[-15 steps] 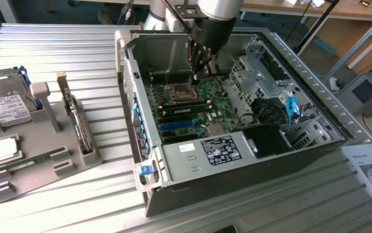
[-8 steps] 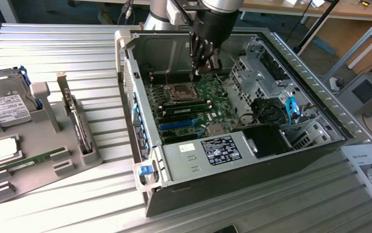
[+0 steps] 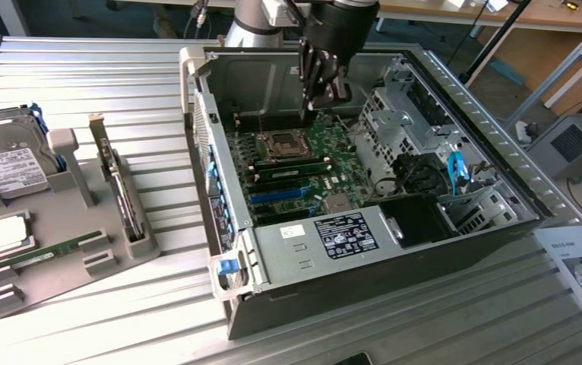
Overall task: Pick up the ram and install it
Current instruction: 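Press down the ram until it locks into place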
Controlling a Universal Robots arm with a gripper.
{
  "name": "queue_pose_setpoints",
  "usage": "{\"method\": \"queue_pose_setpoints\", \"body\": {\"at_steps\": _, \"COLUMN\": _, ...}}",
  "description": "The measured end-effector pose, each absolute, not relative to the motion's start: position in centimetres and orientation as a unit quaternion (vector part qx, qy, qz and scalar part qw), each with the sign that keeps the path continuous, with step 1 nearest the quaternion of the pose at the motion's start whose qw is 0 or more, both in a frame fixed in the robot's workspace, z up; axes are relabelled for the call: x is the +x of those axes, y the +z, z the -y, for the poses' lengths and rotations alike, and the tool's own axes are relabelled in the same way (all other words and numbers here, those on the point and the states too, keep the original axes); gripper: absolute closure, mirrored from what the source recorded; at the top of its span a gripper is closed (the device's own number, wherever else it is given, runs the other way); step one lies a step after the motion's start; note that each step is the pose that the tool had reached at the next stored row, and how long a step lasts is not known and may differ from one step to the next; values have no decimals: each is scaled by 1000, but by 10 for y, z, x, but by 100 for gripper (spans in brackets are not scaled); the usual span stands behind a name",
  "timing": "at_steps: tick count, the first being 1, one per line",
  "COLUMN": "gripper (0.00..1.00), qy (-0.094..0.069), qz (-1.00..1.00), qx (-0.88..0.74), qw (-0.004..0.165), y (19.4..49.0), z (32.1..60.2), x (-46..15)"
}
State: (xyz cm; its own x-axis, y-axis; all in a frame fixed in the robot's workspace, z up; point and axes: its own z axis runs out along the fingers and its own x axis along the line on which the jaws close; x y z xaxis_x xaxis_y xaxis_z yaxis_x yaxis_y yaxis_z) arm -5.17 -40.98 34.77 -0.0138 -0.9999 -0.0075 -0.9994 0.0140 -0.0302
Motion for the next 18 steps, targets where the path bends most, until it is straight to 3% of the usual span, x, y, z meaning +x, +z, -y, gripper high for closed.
{"method": "queue_pose_setpoints", "body": {"at_steps": 18, "gripper": 89, "qy": -8, "qz": -712, "qx": -702, "qw": 13, "y": 362, "z": 410, "x": -52}}
